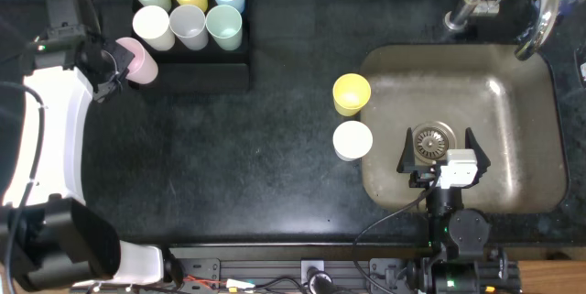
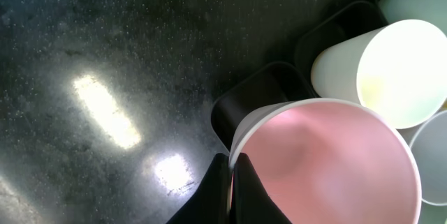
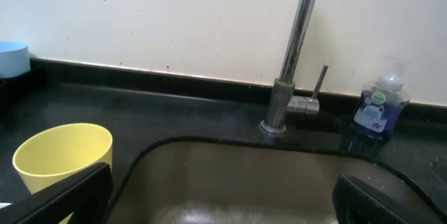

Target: Store Cups

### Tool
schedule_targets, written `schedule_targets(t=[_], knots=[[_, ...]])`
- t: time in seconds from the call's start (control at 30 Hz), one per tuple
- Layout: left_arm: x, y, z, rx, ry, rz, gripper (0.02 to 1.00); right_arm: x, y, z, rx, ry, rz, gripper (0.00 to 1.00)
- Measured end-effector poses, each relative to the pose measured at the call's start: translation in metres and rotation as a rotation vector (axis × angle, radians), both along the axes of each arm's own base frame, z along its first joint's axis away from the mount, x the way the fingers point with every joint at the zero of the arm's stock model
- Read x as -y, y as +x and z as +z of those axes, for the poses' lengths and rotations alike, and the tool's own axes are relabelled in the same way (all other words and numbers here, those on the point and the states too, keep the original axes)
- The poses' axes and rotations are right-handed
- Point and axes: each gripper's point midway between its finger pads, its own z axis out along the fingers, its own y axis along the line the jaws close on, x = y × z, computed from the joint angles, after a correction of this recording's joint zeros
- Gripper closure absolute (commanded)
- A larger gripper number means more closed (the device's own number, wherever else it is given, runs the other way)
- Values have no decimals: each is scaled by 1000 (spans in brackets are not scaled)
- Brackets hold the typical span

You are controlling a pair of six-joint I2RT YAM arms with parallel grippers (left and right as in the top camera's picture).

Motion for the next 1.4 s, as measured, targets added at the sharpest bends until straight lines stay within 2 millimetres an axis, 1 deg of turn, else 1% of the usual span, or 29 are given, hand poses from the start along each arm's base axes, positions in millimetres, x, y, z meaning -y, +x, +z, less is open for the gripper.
schedule_targets(t=[0.2,0.3,0.57,0.8,1.0,1.4], knots=[[-2,10,-14,-10,-1,1,982,0,0,0,0,0,0,5],[-3,14,-18,-8,-1,5,982,0,0,0,0,0,0,3],[-6,17,-25,-16,7,17,982,0,0,0,0,0,0,3],[-3,19,-44,-62,1,9,982,0,0,0,0,0,1,3],[-2,19,-44,-65,7,7,980,0,0,0,0,0,0,3],[-1,25,-52,-68,13,1,982,0,0,0,0,0,0,3]])
